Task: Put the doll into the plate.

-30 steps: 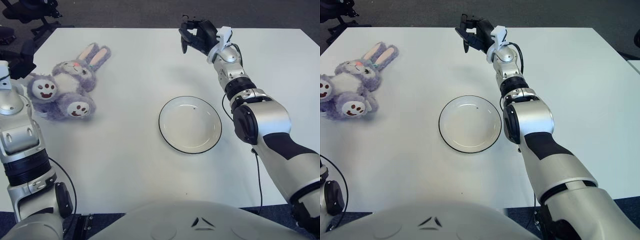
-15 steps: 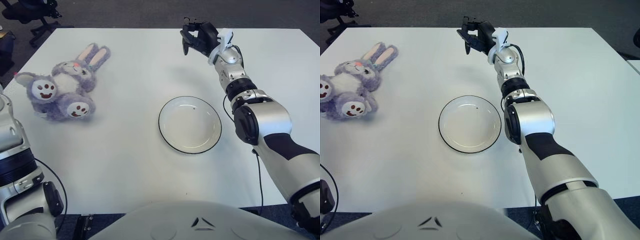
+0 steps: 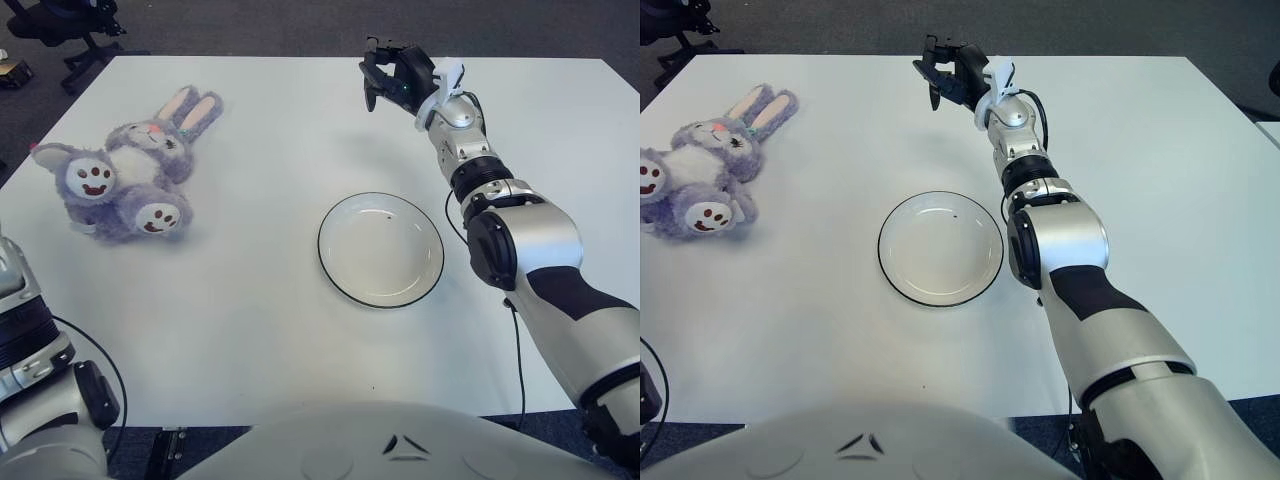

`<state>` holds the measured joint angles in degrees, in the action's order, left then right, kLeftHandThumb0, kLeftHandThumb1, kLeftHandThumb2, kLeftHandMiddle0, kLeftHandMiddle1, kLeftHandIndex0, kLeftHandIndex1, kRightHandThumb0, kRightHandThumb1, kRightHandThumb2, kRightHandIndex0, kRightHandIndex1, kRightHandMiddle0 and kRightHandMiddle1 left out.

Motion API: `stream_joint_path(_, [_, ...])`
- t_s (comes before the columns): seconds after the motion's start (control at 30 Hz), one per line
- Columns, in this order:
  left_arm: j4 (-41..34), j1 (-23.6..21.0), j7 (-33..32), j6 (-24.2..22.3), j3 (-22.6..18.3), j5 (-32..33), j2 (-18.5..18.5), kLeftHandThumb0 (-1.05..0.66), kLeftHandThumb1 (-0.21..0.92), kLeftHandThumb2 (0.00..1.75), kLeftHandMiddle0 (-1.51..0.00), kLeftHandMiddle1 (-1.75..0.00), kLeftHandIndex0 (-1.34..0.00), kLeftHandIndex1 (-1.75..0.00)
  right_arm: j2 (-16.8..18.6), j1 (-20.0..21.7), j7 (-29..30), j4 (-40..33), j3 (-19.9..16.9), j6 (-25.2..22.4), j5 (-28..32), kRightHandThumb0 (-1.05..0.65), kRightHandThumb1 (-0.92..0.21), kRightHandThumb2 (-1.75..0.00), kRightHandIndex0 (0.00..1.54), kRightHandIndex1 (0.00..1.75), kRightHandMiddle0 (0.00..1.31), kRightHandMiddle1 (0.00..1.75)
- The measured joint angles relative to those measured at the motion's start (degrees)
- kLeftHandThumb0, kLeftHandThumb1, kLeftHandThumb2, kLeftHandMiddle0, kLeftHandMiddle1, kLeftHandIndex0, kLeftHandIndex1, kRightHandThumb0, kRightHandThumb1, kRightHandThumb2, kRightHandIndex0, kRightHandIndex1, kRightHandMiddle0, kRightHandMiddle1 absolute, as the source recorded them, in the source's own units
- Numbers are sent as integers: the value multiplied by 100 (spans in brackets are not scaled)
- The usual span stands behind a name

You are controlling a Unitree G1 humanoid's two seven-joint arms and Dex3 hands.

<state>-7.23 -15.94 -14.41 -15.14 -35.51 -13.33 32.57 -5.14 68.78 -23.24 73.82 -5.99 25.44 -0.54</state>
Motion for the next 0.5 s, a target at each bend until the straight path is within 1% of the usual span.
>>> stream_joint_path(0.1, [35, 17, -3, 3, 11, 0, -21, -1, 74, 47, -67, -137, -50, -123, 19, 1, 1, 2, 0, -2, -13, -29, -92, -28, 85, 175, 65, 175])
stream_joint_path(0.2, [-5, 21, -152, 3, 1, -5, -112, -1, 74, 48, -66, -138, -51, -122, 85, 29, 91, 3, -3, -55, -19, -29, -92, -28, 85, 175, 66, 175])
stream_joint_path(0.5, [-209, 66, -407, 6, -61, 72, -410, -1, 69, 58, -65, -144, -51, -123, 483, 284, 177, 3, 30, -180, -50, -30, -92, -29, 86, 175, 66, 175])
